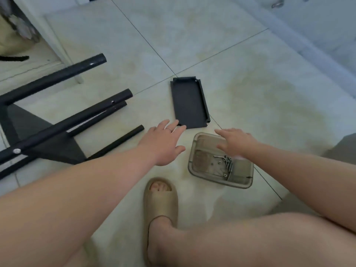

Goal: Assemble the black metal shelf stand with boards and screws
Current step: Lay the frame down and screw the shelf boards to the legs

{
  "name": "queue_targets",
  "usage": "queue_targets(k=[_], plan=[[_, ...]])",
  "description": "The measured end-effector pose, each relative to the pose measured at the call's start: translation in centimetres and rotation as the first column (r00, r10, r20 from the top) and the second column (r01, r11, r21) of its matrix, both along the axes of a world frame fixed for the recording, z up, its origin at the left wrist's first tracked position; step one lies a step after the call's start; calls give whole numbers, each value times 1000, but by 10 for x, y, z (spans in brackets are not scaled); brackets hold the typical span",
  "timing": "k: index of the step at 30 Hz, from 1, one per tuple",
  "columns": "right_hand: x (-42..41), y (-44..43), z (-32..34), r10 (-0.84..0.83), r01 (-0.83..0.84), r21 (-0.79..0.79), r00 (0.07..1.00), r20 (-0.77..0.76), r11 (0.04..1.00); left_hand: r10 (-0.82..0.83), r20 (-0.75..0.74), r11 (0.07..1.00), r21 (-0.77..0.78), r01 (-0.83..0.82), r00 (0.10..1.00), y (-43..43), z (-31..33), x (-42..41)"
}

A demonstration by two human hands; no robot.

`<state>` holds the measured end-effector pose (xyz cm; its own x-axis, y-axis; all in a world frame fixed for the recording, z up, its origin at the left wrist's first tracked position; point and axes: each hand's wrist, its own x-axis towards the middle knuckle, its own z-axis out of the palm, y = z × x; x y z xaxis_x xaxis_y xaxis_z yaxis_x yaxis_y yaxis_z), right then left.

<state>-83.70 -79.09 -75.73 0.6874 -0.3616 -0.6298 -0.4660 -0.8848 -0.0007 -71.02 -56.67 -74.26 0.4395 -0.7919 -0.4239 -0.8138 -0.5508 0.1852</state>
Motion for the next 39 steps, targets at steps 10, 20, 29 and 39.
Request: queue_targets(k=[10, 20, 29, 39], plan=[[-13, -21, -78, -151, 143, 113, 986, 71, 983, 460, -573, 846, 50, -532, 678, -43, -101, -54], [-40, -30, -136, -229, 233, 99, 972, -51, 968, 489, -660, 771, 20, -637, 571, -46, -127, -57], [-43, -14, -160, -29, 47, 205, 996, -88, 978, 466, -658, 778, -14, -628, 592, -44, -133, -58], [-42, -8, -161, 114, -93, 221, 990, -84, 971, 468, -659, 783, 1, -621, 589, -46, -132, -58]])
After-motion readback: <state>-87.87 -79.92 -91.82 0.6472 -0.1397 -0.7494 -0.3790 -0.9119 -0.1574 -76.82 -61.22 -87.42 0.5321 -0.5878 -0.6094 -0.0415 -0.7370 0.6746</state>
